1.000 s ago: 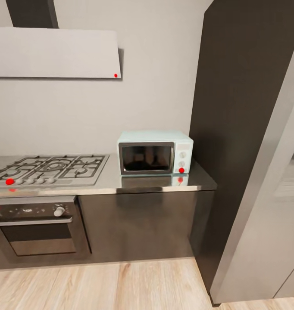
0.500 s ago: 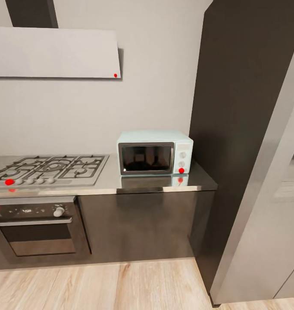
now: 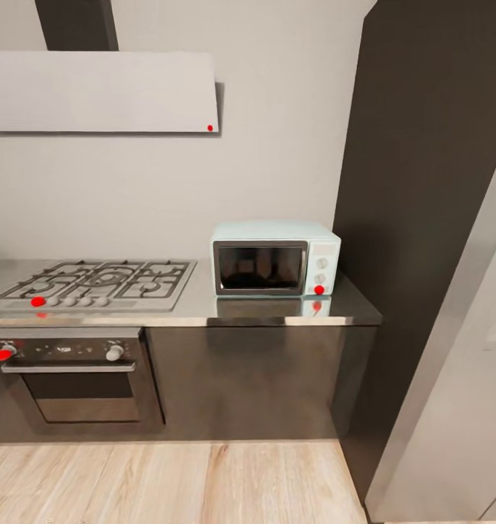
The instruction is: In the kitchen, take the popcorn bag from the countertop, put it into the microwave, and heat it until the popcorn is cooked so the cooked popcorn ends up inside the bag.
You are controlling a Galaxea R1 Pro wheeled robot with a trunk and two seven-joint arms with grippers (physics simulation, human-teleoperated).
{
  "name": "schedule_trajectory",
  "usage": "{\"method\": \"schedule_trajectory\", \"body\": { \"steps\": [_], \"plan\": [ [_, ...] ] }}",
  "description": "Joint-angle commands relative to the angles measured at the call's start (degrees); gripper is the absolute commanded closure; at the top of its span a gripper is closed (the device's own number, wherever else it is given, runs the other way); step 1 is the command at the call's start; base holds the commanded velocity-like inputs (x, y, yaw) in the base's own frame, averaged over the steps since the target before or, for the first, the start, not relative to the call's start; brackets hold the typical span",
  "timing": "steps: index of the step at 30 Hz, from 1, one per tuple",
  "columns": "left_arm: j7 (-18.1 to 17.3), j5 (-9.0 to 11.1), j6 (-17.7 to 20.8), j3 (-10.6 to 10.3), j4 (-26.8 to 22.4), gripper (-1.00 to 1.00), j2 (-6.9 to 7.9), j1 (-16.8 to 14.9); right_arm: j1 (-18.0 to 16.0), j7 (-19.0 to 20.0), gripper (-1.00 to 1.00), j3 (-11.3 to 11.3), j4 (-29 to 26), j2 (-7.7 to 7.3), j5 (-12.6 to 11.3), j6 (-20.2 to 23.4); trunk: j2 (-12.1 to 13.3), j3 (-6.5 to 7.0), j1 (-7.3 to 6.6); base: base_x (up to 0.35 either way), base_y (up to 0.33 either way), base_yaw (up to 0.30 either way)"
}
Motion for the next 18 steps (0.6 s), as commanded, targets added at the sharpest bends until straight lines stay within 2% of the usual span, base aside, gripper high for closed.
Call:
{"method": "schedule_trajectory", "body": {
  "steps": [1,7,18],
  "plan": [
    [-0.02,0.09,-0.07,0.05,-0.03,-1.00,-0.01,-0.01,-0.01,-0.07,-1.00,0.03,-0.01,0.01,0.02,-0.16,-0.03,-0.05,0.00,0.000,0.000,0.175],
    [-0.01,0.09,-0.07,0.05,-0.03,-1.00,-0.02,-0.01,-0.01,-0.07,-1.00,0.14,0.01,0.01,0.02,-0.15,-0.03,-0.05,0.00,0.026,0.000,0.056],
    [-0.02,0.09,-0.07,0.05,-0.03,-1.00,-0.04,-0.01,-0.01,-0.07,-1.00,0.21,0.02,0.01,0.11,-0.14,-0.03,-0.05,0.00,0.169,0.000,0.001]
  ]
}}
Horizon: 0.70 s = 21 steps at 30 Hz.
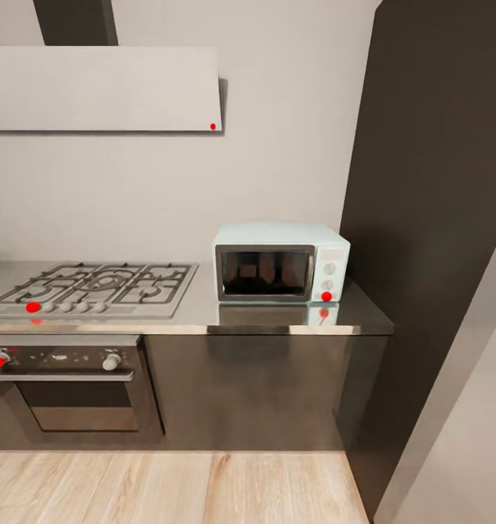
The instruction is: In the kitchen, take the popcorn bag from the countertop, put it into the microwave, and heat it until the popcorn is cooked so the cooked popcorn ends up inside the bag.
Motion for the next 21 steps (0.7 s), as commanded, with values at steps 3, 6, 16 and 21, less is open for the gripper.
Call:
{"method": "schedule_trajectory", "body": {
  "steps": [3,6,16,21],
  "plan": [
    [-0.02,0.09,-0.07,0.05,-0.02,-1.00,-0.01,-0.01,-0.01,-0.07,-1.00,0.05,0.00,0.01,0.03,-0.11,-0.02,-0.05,0.02,0.156,0.000,0.000],
    [-0.02,0.09,-0.07,0.05,-0.02,-1.00,-0.03,-0.01,-0.01,-0.07,-1.00,0.05,0.01,0.01,0.01,-0.04,-0.02,-0.05,0.02,0.124,0.000,0.000],
    [-0.02,0.09,-0.07,0.05,-0.02,-1.00,0.03,-0.01,-0.01,0.01,-1.00,-0.38,0.00,-0.08,-0.48,0.44,-0.02,-0.05,0.02,0.057,0.000,0.000],
    [0.00,0.09,-0.07,0.05,-0.02,-1.00,0.03,-0.01,-0.01,0.71,-1.00,-0.48,0.00,-0.08,-0.51,0.60,-0.02,-0.05,0.02,0.001,0.000,0.000]
  ]
}}
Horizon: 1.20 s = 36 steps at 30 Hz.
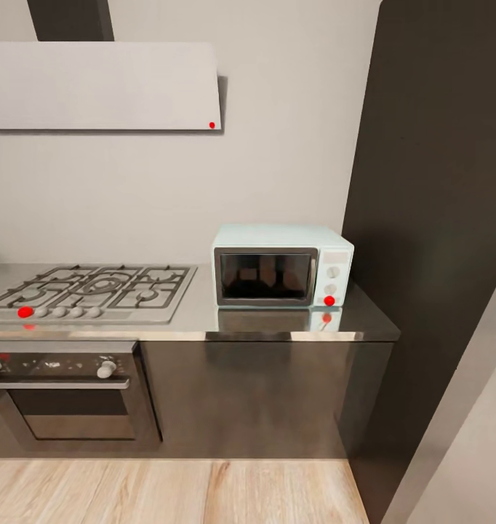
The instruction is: In the kitchen, take the popcorn bag from the countertop, put it into the microwave, and heat it until the popcorn is cooked so the cooked popcorn ends up inside the bag.
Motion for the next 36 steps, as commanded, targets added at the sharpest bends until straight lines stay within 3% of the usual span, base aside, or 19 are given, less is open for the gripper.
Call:
{"method": "schedule_trajectory", "body": {
  "steps": [1,5,11,14,17,22,23,24,25,27,32,34,36],
  "plan": [
    [-0.02,0.09,-0.07,0.05,-0.02,-1.00,-0.01,-0.01,-0.01,0.09,-1.00,0.00,0.01,0.00,0.02,-0.17,-0.02,-0.05,0.00,0.000,0.000,0.000],
    [0.05,0.21,-0.07,0.11,-0.04,-1.00,0.07,-0.01,-0.01,-0.74,-1.00,0.35,-0.16,-0.12,0.74,-0.88,-0.02,-0.05,0.00,0.000,0.000,0.000],
    [0.06,2.75,-0.07,0.14,-0.61,-1.00,0.08,-0.01,-0.15,-0.43,-1.00,0.34,-19.97,-0.13,1.15,3.01,-0.02,-0.05,0.00,0.000,0.000,0.000],
    [0.06,2.99,-0.07,0.10,-0.63,-1.00,0.08,-0.01,-0.33,-0.33,-1.00,0.41,-31.24,-0.02,1.10,10.44,-0.02,-0.05,0.00,0.000,0.000,0.000],
    [0.06,3.06,-0.07,0.07,-0.63,-1.00,0.04,-0.01,-0.42,-0.42,-1.00,1.30,-45.97,1.01,1.04,21.40,-0.02,-0.05,0.00,0.000,0.000,0.000],
    [0.06,3.08,-0.07,0.05,-0.63,-1.00,0.07,-0.01,-2.90,-0.47,-1.00,3.37,-59.86,1.85,1.05,30.05,-0.02,-0.05,0.00,0.000,0.000,0.000],
    [0.06,3.08,-0.07,0.05,-0.63,-1.00,0.08,-0.01,-5.31,-0.46,-1.00,3.57,-61.42,1.97,1.00,31.25,-0.02,-0.05,0.00,0.000,0.000,0.000],
    [0.06,3.08,-0.07,0.05,-0.63,-1.00,0.08,-0.01,-11.37,-0.46,-1.00,3.78,-62.71,2.31,0.87,33.85,-0.02,-0.05,0.00,0.000,0.000,0.000],
    [0.06,3.08,-0.07,0.05,-0.66,-1.00,0.08,-0.01,-13.40,-0.47,-1.00,3.81,-62.92,2.69,0.90,35.03,-0.02,-0.05,0.00,0.000,0.000,0.000],
    [0.06,3.08,-0.07,0.05,-0.71,-1.00,0.08,-0.01,-21.81,-1.15,-1.00,3.78,-64.93,4.13,1.10,40.67,-0.02,-0.05,0.00,0.000,0.000,0.000],
    [0.06,3.08,-0.07,-0.01,-0.72,-1.00,0.08,-0.01,-32.20,-4.54,-1.00,3.78,-72.74,4.56,1.00,51.54,-0.02,-0.05,0.00,0.000,0.000,0.000],
    [0.06,3.08,-0.07,-0.03,-0.72,-1.00,0.07,-0.01,-41.77,-10.34,-1.00,3.63,-74.40,6.38,0.74,53.32,-0.02,-0.05,0.00,0.000,0.000,0.000],
    [0.06,3.08,-0.07,-0.04,-0.72,-1.00,0.08,-0.01,-45.38,-13.37,-1.00,3.61,-74.52,6.70,0.55,53.57,-0.02,-0.05,0.00,0.000,0.000,0.000]
  ]
}}
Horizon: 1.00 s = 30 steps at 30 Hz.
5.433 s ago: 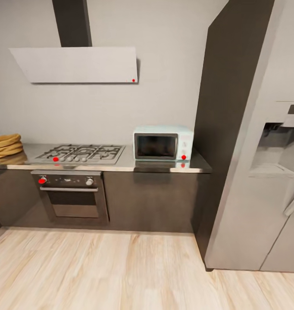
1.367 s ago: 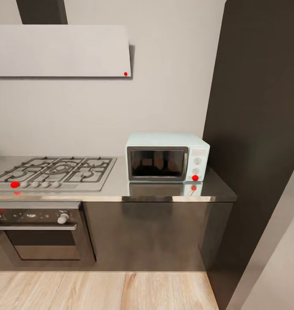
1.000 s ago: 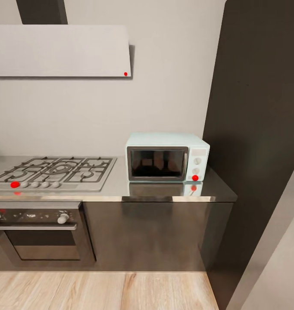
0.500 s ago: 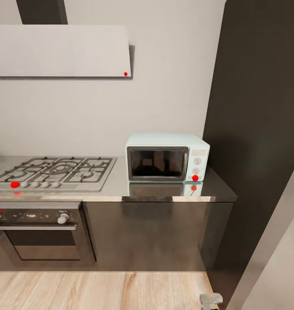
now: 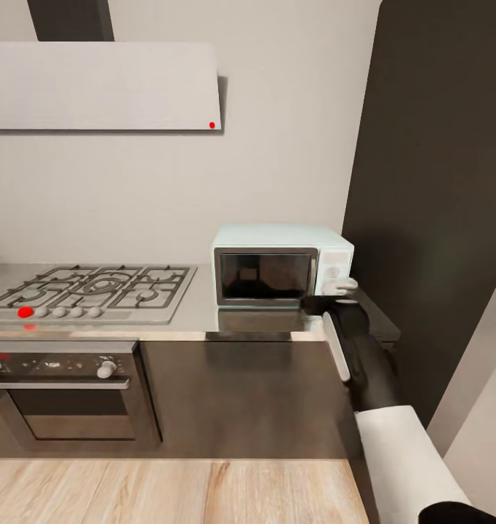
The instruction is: In the kitchen, take the popcorn bag from the countertop, put it into the microwave, and heat it until the popcorn is cooked so the cooked popcorn ends up inside the bag.
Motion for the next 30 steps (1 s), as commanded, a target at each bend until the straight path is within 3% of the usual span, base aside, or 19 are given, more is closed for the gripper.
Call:
{"method": "schedule_trajectory", "body": {
  "steps": [1,3,8,10,13,18,30],
  "plan": [
    [-0.01,0.38,-0.07,0.02,-0.03,-1.00,-0.01,-0.01,-1.31,-0.92,-1.00,0.06,-0.06,0.06,-0.05,0.34,-0.03,-0.06,0.00,0.000,0.000,0.000],
    [-0.01,0.38,-0.07,0.02,-0.03,-1.00,-0.03,-0.01,-3.48,-1.82,-1.00,0.05,-0.08,0.16,0.09,0.36,-0.03,-0.06,0.00,0.000,0.000,0.000],
    [-0.01,0.38,-0.07,0.09,-0.03,-1.00,-0.09,-0.01,-4.65,-2.55,-1.00,-0.53,-0.05,0.60,-0.13,-1.58,-0.03,-0.06,0.00,0.000,0.000,0.000],
    [-0.01,0.38,-0.07,0.10,-0.03,-1.00,-0.09,-0.01,-4.51,-2.59,-1.00,-0.40,-0.18,1.35,-0.12,-6.85,-0.03,-0.06,0.00,0.000,0.000,0.000],
    [-0.01,0.38,-0.07,0.11,-0.03,-1.00,-0.13,-0.01,-4.38,-2.64,-1.00,-0.16,-0.08,1.58,-0.03,-10.64,-0.03,-0.06,0.00,0.000,0.000,0.000],
    [-0.01,0.38,-0.07,0.11,-0.05,-1.00,-0.18,-0.01,0.70,-2.39,-1.00,0.10,1.08,1.39,-0.13,-20.65,-0.03,-0.06,0.00,0.000,0.000,0.000],
    [-0.01,0.37,-0.08,0.11,-0.96,-1.00,-0.09,-0.01,1.94,-2.20,-1.00,0.14,6.77,1.12,0.19,-21.78,-0.03,-0.06,0.00,0.000,0.000,0.000]
  ]
}}
